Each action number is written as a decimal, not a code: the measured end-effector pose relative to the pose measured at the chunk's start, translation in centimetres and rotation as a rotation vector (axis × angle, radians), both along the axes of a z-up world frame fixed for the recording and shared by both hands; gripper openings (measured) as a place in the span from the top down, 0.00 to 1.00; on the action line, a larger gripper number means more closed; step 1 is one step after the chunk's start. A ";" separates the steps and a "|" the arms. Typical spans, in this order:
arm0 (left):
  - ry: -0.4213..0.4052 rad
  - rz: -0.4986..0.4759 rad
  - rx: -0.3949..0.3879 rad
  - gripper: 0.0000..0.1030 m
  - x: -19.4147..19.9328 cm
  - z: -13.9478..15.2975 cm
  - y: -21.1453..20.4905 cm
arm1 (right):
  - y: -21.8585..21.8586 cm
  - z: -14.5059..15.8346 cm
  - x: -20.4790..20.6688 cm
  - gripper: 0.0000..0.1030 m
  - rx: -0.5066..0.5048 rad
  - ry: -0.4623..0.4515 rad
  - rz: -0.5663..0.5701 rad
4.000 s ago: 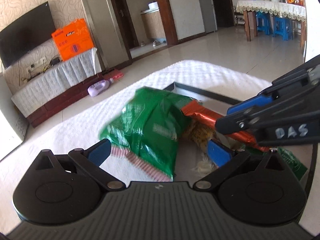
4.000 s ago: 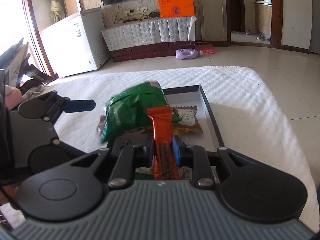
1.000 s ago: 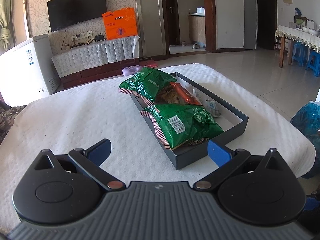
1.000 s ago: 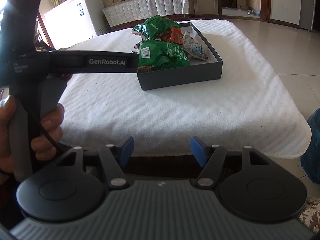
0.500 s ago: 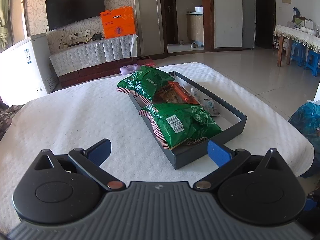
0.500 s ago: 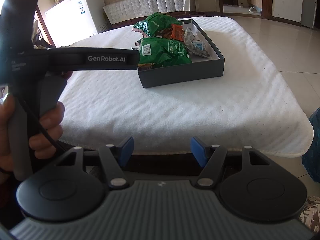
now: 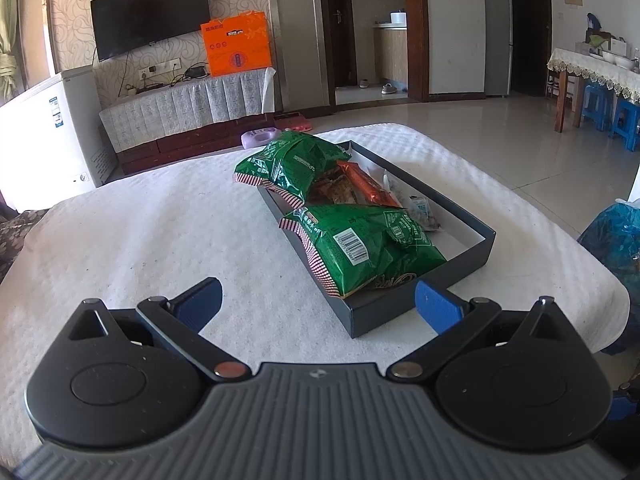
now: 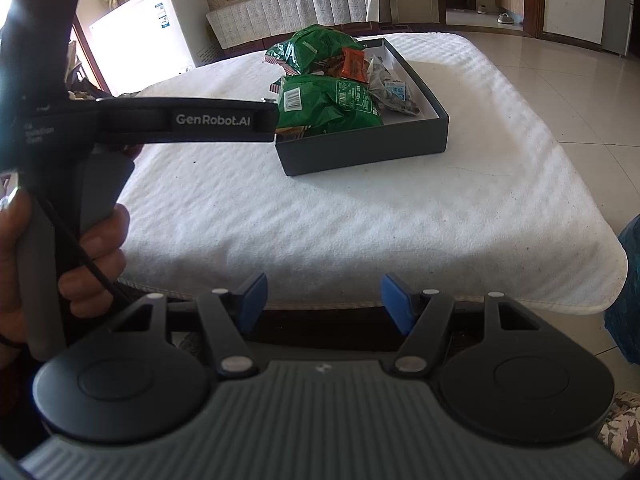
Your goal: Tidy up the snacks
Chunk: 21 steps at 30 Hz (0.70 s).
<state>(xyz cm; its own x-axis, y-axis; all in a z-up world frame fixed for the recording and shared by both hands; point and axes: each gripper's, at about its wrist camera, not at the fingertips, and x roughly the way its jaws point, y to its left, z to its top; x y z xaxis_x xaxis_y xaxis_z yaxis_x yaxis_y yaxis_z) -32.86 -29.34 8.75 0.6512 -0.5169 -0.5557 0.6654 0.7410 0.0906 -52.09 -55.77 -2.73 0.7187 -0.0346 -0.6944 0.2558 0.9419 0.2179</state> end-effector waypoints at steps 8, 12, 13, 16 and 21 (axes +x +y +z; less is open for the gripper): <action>-0.001 -0.004 0.005 0.00 -0.1 0.0 0.0 | 0.0 0.0 0.0 0.36 0.000 0.000 0.000; -0.002 -0.007 0.004 0.00 -0.1 -0.1 0.0 | 0.0 0.0 0.0 0.36 0.000 0.000 0.000; -0.001 -0.008 0.004 0.00 -0.1 -0.1 0.0 | 0.0 0.0 0.0 0.36 0.000 0.000 0.000; 0.001 -0.009 0.003 0.00 -0.1 -0.1 0.0 | 0.0 0.0 0.0 0.36 0.001 0.000 0.000; 0.002 -0.010 0.001 0.00 -0.1 -0.1 0.0 | -0.1 0.1 0.0 0.37 0.001 0.000 0.000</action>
<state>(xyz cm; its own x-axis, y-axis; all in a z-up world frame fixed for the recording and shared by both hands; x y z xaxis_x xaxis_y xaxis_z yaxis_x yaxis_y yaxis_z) -33.00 -29.35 8.63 0.6447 -0.5228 -0.5577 0.6731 0.7341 0.0898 -52.12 -55.83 -2.68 0.7186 -0.0341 -0.6946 0.2560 0.9416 0.2186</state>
